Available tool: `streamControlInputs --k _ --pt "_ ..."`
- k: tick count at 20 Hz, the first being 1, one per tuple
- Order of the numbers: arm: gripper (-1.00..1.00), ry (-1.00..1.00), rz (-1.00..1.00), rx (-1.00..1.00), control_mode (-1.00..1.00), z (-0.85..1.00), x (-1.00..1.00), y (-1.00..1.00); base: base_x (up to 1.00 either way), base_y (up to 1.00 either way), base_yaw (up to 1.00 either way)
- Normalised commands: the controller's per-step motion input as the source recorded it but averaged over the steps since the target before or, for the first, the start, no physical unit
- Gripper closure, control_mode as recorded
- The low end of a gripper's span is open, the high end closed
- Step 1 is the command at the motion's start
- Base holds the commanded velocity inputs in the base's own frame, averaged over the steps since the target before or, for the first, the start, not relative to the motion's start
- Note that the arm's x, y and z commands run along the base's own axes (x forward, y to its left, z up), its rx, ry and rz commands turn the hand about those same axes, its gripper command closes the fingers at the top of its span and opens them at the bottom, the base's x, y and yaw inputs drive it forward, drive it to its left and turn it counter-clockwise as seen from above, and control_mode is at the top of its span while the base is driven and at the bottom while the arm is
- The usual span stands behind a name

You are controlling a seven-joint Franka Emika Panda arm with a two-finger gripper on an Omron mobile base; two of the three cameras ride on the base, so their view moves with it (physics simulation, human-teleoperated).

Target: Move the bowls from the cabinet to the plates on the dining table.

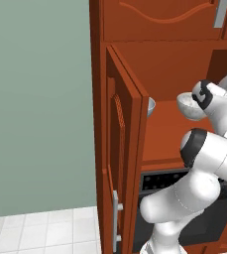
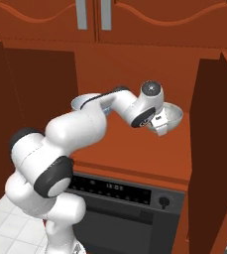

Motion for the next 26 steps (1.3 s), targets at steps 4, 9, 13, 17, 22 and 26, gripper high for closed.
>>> streamControlInputs --k 4,9,13,17,22,26 --pt "-1.0 0.0 -0.04 0.0 -1.0 -0.16 0.34 -0.09 0.0 0.0 0.0" --pt "-1.0 0.02 -0.03 0.0 -1.0 -0.17 0.31 -0.13 0.0 0.0 0.0" --pt "-1.0 0.04 -0.03 0.0 -1.0 -0.17 0.16 -0.2 0.0 0.0 0.0" --pt "-1.0 0.05 -0.01 0.0 -1.0 -0.15 0.02 -0.2 0.0 0.0 0.0" --pt "-1.0 0.03 0.0 0.0 -1.0 -0.08 0.03 -0.11 0.0 0.0 0.0" --pt "-1.0 0.02 0.0 0.0 -1.0 -0.02 0.12 0.0 0.0 0.0 0.0"
